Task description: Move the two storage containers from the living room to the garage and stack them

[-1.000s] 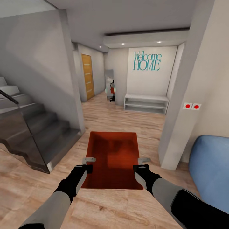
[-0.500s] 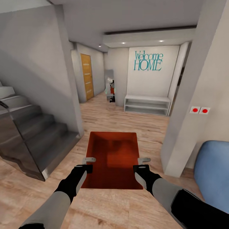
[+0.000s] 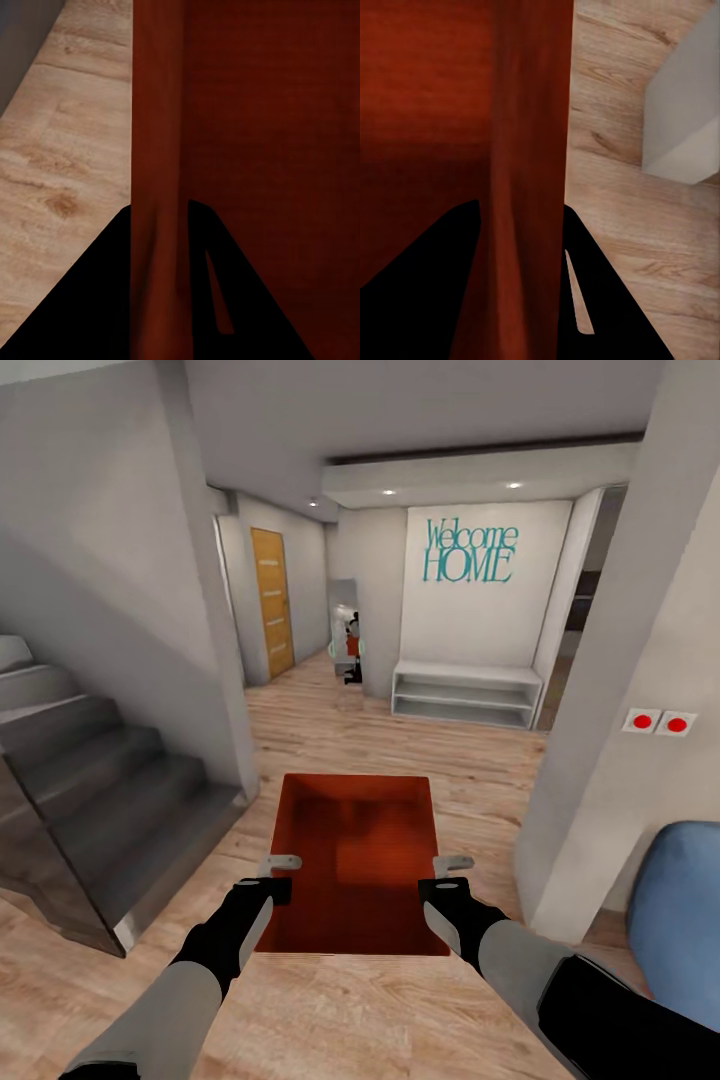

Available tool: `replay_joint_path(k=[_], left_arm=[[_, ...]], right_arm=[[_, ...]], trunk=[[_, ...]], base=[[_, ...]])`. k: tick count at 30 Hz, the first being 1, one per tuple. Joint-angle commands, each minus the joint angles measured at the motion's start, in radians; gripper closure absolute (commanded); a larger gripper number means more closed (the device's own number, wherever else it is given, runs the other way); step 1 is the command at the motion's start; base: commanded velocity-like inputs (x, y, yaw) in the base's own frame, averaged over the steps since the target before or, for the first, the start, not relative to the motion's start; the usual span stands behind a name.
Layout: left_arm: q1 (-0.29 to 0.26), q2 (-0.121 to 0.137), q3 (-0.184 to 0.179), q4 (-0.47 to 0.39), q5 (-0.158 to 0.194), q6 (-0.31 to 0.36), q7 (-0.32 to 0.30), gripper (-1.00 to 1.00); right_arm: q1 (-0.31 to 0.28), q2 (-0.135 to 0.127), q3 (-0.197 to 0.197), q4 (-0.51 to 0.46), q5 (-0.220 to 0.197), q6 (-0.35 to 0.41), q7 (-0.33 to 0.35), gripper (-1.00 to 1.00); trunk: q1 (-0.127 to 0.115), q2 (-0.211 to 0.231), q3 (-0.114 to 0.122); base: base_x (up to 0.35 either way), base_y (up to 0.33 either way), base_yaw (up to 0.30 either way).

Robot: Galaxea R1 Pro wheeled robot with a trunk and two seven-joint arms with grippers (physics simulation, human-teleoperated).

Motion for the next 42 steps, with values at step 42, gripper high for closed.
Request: replay_joint_path(k=[42], left_arm=[[-0.001, -0.015, 0.005, 0.001, -0.001, 0.006, 0.0, 1.0]], right_arm=[[-0.001, 0.0, 0.051, -0.03, 0.023, -0.057, -0.003, 1.0]], trunk=[[0.001, -0.002, -0.002]], base=[[0.322, 0.0, 0.0]])
